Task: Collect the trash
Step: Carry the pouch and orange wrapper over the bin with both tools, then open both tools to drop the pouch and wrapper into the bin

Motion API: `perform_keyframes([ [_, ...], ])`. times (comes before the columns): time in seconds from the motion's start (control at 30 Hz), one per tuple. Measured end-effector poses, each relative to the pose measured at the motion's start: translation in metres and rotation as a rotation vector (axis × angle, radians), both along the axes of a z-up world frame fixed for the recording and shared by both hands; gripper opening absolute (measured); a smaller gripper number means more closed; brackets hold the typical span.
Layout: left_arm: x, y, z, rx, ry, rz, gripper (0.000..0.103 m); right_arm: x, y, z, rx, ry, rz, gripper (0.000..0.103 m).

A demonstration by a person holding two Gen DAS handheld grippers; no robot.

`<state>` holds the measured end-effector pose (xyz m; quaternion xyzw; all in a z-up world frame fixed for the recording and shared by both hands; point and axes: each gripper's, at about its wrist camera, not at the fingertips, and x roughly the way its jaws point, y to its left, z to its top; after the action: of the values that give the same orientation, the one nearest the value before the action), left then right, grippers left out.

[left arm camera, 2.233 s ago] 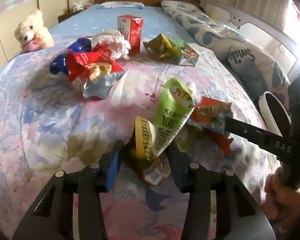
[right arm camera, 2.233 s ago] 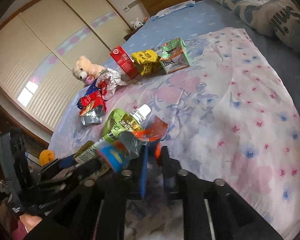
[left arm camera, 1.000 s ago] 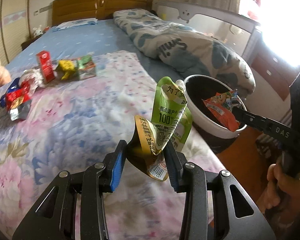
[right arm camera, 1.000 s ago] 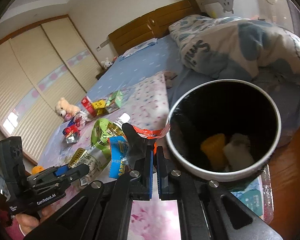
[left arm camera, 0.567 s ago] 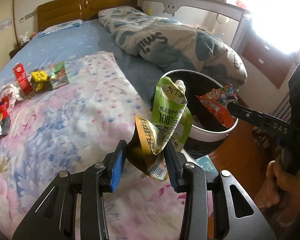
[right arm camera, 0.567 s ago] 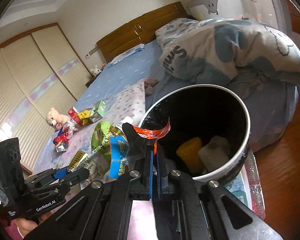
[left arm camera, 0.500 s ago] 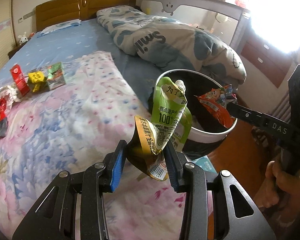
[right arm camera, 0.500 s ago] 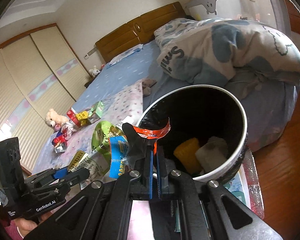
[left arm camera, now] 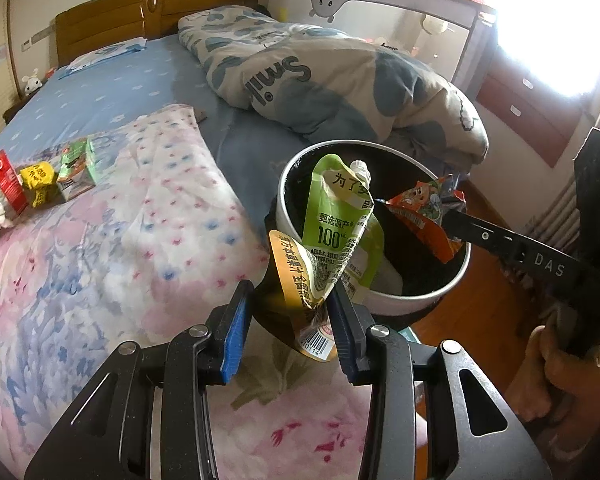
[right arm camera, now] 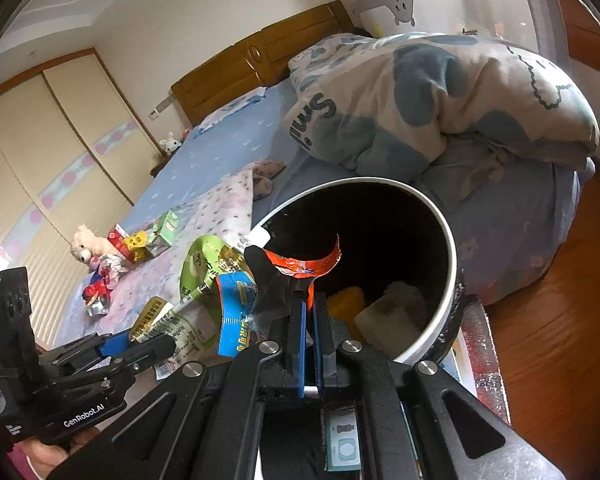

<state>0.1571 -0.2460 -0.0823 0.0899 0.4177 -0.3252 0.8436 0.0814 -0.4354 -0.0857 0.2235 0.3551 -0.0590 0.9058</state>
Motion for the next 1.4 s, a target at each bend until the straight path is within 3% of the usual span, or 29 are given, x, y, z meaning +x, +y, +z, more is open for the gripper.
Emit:
perform_keyframes([
  [0.67, 0.016, -0.029, -0.004, 0.027, 0.015, -0.021, 0.036, 0.016, -0.014, -0.008, -0.008, 0.046, -0.009, 0.003],
  [0.87, 0.024, -0.032, -0.006, 0.020, 0.048, -0.024, 0.037, 0.021, -0.016, -0.009, -0.020, 0.061, -0.011, 0.008],
  [0.97, 0.025, -0.030, -0.006, 0.004, 0.069, -0.022, 0.048, 0.022, -0.018, -0.008, -0.021, 0.068, -0.024, 0.011],
  [1.0, 0.024, -0.027, -0.005, -0.003, 0.069, -0.019, 0.056, 0.022, -0.019, -0.008, -0.022, 0.070, -0.028, 0.016],
  [1.03, 0.023, -0.024, -0.004, -0.009, 0.064, -0.013, 0.058, 0.022, -0.020, -0.008, -0.024, 0.072, -0.035, 0.027],
  [1.1, 0.021, -0.018, -0.003, -0.018, 0.063, -0.005, 0.059, 0.021, -0.020, -0.007, -0.021, 0.066, -0.039, 0.043],
  [1.27, 0.019, 0.002, -0.005, -0.033, 0.074, 0.034, 0.063, 0.019, -0.015, -0.001, -0.022, 0.046, -0.041, 0.053],
  [1.33, 0.018, 0.013, -0.007, -0.035, 0.077, 0.054, 0.064, 0.019, -0.011, 0.001, -0.013, 0.033, -0.037, 0.067],
  [1.4, 0.017, 0.025, -0.009, -0.035, 0.079, 0.079, 0.066, 0.020, -0.006, 0.003, -0.004, 0.019, -0.031, 0.073],
])
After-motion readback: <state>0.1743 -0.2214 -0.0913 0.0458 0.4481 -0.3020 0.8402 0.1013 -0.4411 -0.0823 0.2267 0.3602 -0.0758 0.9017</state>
